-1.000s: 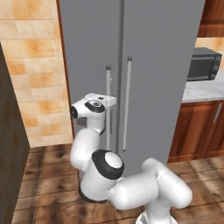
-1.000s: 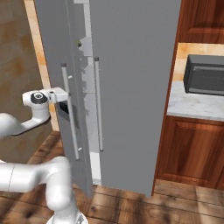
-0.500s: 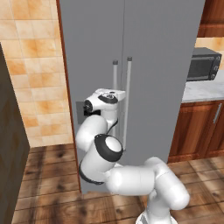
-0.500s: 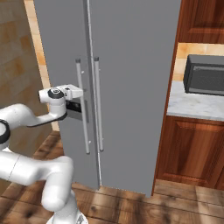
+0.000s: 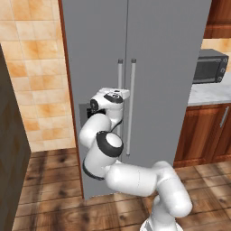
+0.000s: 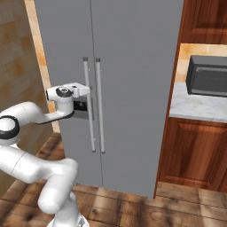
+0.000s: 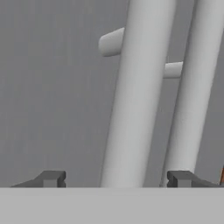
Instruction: Pick up the frozen fish from the freezer, place it on any shelf in the fridge, and close the fridge and freezer doors when done.
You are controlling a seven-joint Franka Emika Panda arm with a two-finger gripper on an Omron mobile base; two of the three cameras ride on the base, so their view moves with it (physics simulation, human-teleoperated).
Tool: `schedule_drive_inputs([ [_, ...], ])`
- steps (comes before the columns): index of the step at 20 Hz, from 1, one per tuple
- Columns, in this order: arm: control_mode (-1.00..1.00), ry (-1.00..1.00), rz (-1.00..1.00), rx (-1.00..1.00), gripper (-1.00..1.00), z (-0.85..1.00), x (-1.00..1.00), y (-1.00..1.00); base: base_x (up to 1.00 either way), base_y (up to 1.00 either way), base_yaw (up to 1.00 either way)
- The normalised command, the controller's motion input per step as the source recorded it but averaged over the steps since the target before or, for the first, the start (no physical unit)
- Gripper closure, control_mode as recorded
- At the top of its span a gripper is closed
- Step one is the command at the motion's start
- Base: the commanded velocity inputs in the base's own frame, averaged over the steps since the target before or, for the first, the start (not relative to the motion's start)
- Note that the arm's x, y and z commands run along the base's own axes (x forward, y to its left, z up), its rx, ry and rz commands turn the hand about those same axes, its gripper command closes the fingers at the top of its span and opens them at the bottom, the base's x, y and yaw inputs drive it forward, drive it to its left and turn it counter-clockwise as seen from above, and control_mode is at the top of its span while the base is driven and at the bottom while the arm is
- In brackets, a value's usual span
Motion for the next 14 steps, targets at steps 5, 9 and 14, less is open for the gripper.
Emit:
schedule_drive_inputs([
  [5,-1.00,0.00,0.00,0.00,-1.00,0.00,0.47,-0.05,0.00,0.00,0.00],
  [9,-1.00,0.00,0.00,0.00,-1.00,0.00,0.39,-0.13,0.00,0.00,0.00],
  [14,-1.00,0.00,0.00,0.00,-1.00,0.00,0.21,-0.09,0.00,0.00,0.00],
])
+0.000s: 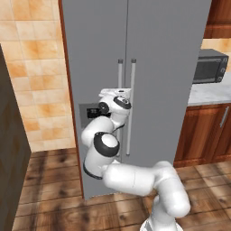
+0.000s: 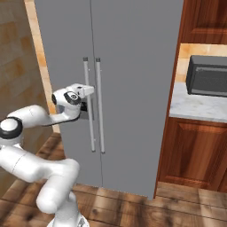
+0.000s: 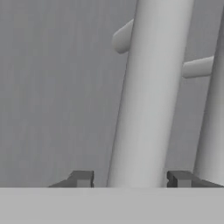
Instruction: Pick up the frozen fish from the freezer, place it on any shelf in the fridge, and close the fridge and freezer doors when done.
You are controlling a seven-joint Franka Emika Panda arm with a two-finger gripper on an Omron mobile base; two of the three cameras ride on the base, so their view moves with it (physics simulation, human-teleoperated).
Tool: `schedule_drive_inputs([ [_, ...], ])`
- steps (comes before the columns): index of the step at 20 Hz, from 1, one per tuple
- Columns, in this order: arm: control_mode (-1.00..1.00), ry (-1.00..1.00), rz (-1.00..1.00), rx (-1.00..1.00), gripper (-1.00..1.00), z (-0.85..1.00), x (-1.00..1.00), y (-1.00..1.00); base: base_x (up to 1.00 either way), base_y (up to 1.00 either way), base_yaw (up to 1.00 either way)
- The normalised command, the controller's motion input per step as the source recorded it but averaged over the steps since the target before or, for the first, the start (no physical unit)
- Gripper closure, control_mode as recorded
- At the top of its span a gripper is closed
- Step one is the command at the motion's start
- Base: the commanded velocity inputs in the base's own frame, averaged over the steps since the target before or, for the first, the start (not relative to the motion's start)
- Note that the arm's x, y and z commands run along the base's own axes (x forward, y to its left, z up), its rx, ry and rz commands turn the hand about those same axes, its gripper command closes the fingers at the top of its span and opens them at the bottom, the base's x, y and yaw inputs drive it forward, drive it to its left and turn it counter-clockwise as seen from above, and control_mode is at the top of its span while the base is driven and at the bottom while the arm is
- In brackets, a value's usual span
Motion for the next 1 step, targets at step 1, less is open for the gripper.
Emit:
schedule_drive_inputs([
  [1,-1.00,0.00,0.00,0.00,-1.00,0.00,0.00,0.00,0.00,0.00,0.00],
])
